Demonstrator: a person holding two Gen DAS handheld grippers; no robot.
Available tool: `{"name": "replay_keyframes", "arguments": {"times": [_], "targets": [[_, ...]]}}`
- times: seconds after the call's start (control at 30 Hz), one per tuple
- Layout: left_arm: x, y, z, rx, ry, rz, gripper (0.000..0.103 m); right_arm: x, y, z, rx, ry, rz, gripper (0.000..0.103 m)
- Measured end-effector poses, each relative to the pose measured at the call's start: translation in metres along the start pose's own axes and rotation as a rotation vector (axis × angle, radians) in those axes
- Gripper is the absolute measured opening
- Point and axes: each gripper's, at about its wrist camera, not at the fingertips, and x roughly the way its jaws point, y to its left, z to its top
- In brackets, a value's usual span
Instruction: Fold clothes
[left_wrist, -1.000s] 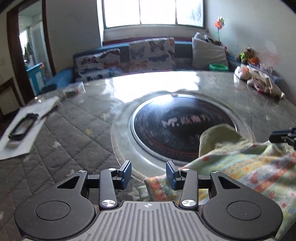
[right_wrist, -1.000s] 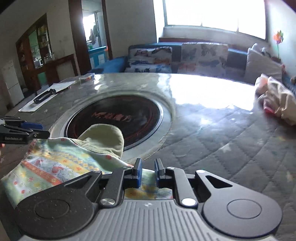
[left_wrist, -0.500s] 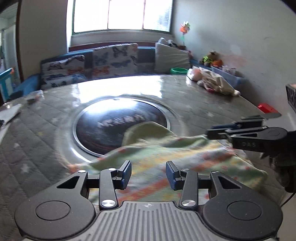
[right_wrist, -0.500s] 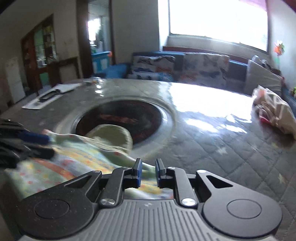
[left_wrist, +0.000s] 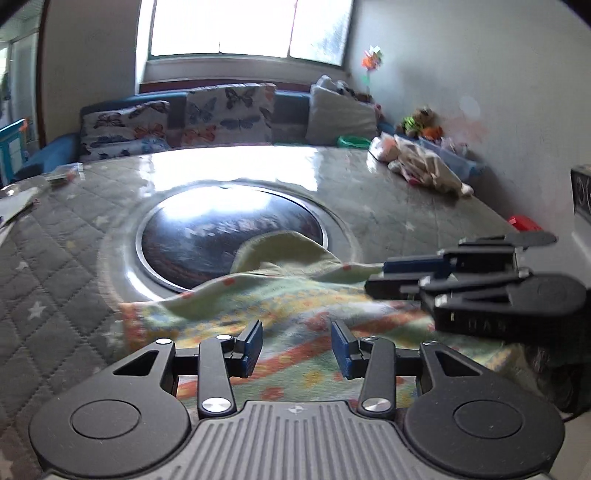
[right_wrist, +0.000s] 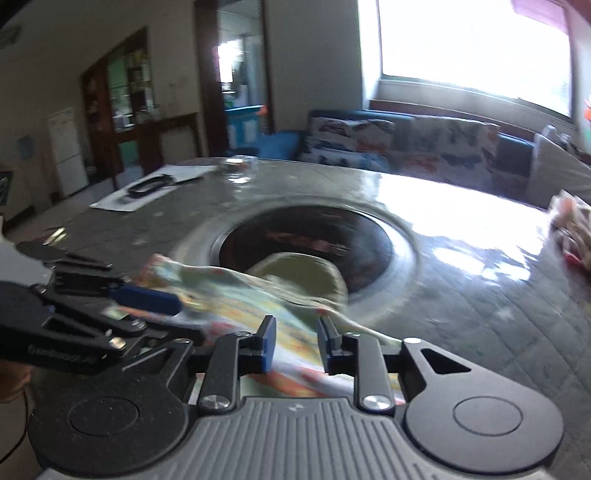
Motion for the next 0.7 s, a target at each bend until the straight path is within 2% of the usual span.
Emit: {"name": "replay_keyframes", "arguments": {"times": [0.17, 0.3, 0.4, 0.47, 0.6, 0.7], "targets": [[0.001, 0.033, 0.001, -0.092, -0.005, 0.088, 0.044, 0.019, 0.02, -0.003, -0.024, 0.034, 0.052, 0.026], [0.01, 0.062, 0.002, -0.165, 0.005, 0.152, 0.044, 0.021, 0.021, -0.007, -0.02, 0.05, 0.047, 0.029], [0.004, 0.066, 0.001, -0.182, 0.002, 0.141, 0.044, 0.011, 0.021, -0.007, -0.029, 0.044, 0.043, 0.029], [-0.005, 0.055, 0.001, -0.153, -0.01, 0.13, 0.044, 0.004, 0.024, -0.007, -0.045, 0.04, 0.054, 0.029], [-0.025, 0.024, -0.005, -0.081, -0.04, 0.055, 0.044, -0.007, 0.035, -0.015, -0.082, 0.043, 0.091, 0.029], [-0.034, 0.005, -0.016, -0.024, -0.039, 0.038, 0.044, -0.015, 0.042, -0.025, -0.112, 0.044, 0.094, 0.029]]}}
